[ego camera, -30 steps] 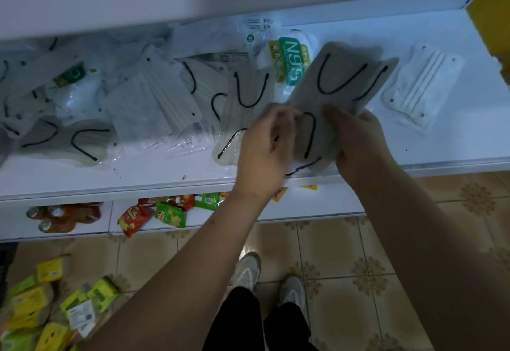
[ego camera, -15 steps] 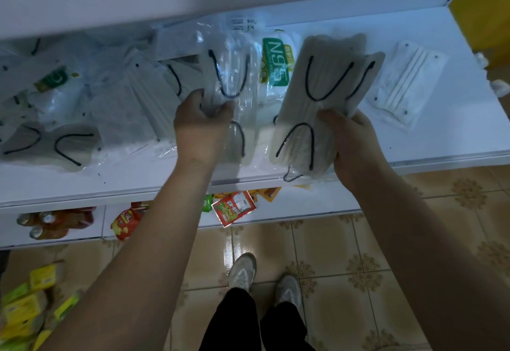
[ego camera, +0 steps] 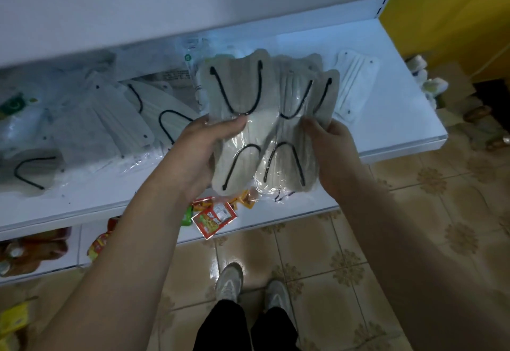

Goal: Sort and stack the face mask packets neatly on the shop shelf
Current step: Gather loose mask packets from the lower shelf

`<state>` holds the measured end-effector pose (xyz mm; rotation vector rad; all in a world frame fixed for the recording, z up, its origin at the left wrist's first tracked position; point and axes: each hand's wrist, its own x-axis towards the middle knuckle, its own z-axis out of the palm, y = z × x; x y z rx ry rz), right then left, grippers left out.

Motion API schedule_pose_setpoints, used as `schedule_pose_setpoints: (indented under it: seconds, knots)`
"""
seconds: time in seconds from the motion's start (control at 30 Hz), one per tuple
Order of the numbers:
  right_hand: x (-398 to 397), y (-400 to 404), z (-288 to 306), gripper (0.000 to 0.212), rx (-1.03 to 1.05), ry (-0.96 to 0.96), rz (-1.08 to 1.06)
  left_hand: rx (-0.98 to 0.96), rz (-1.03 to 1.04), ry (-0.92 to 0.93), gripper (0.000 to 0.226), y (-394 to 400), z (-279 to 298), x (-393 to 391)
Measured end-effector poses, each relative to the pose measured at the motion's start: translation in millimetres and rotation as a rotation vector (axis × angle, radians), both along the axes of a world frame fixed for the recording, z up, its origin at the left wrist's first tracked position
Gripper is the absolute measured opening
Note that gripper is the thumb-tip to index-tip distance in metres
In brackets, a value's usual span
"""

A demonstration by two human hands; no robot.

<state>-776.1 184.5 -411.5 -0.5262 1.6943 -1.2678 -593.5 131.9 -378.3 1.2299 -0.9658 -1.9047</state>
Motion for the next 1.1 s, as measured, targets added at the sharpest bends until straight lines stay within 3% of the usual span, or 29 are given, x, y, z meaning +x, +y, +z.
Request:
schedule_pose_setpoints:
  seconds: [0.13,0.23,0.3,0.4,0.5,0.53,0.63,0.77,0.93,1.1]
  knots:
    - [-11,13,10,0.017,0.002,0.036,-0.022,0.023,-0.047,-0.002,0.056,12,4,-14]
    - [-10,27,30,0.018,-0.024,-0.056,-0.017,-0.142,-0.07,-0.239,0.025,28,1,-38]
    - [-10,43,46,0.024,-0.031,-0.123,-0.016,-0.183,-0.105,-0.359,0.049,43,6,-52]
    - [-18,76,76,0.036,-0.046,-0.141,0.003,-0.142,-0.152,-0.384,0.074,66,30,-67]
    - [-31,116,117,0.021,-0.075,-0.014,0.017,-0.125,-0.277,-0.317,0.087,92,65,-81]
    - [-37,128,132,0.018,-0.066,0.026,0.011,-0.136,-0.341,-0.29,0.08,102,77,-85]
    - [-55,157,185,0.014,-0.048,0.126,0.0,-0.208,-0.557,-0.203,0.029,128,132,-92]
    - [-67,166,264,0.014,-0.158,0.183,0.035,-0.374,-0.694,-0.16,0.027,137,200,-91]
    - [-70,131,342,0.022,-0.366,0.214,0.087,-0.632,-0.493,-0.273,0.024,97,270,-88]
    - [-61,58,375,0.042,-0.484,0.23,0.19,-0.778,-0.281,-0.422,0.045,40,289,-74]
